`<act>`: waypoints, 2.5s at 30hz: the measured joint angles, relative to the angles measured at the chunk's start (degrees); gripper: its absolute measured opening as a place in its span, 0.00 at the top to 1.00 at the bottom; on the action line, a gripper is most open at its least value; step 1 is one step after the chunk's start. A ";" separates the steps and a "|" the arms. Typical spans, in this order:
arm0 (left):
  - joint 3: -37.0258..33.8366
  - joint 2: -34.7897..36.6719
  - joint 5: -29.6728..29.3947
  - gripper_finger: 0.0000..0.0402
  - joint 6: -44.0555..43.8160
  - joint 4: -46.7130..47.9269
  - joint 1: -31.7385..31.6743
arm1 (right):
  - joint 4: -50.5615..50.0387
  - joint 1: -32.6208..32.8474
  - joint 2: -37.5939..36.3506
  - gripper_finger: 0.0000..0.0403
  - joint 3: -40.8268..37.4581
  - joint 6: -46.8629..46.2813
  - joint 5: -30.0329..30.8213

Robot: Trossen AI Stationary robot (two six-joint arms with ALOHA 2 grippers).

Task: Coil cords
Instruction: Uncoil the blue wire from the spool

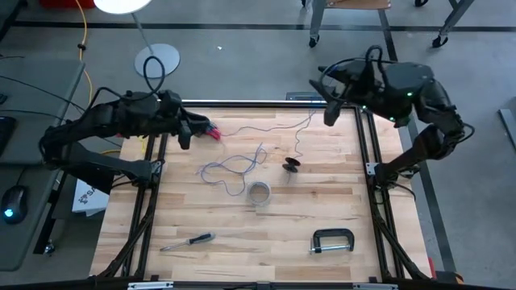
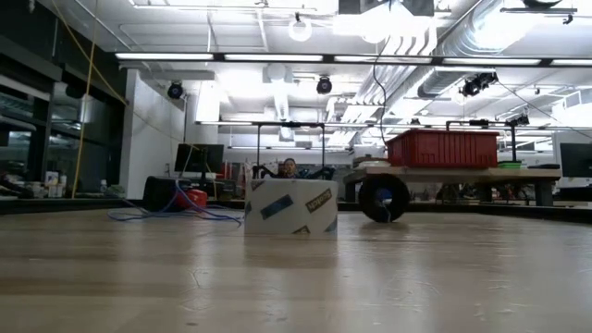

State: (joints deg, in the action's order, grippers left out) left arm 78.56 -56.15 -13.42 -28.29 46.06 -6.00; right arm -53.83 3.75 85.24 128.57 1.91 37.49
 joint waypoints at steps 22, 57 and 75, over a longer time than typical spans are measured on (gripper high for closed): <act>0.00 -0.12 1.54 0.49 1.69 -3.74 -1.76 | -15.11 -6.06 6.92 0.41 -0.09 -14.80 -21.52; 6.53 -57.92 21.37 0.49 44.77 -35.05 -0.22 | -26.45 13.22 -1.21 0.41 -26.42 -50.69 -4.53; 17.57 -68.96 14.39 0.56 54.43 -26.40 0.66 | -22.78 14.38 -1.32 0.41 -30.23 -49.45 -2.97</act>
State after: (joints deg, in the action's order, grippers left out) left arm 96.14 -125.11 0.97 26.14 19.67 -5.34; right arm -76.61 18.13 83.92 98.35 -47.53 34.52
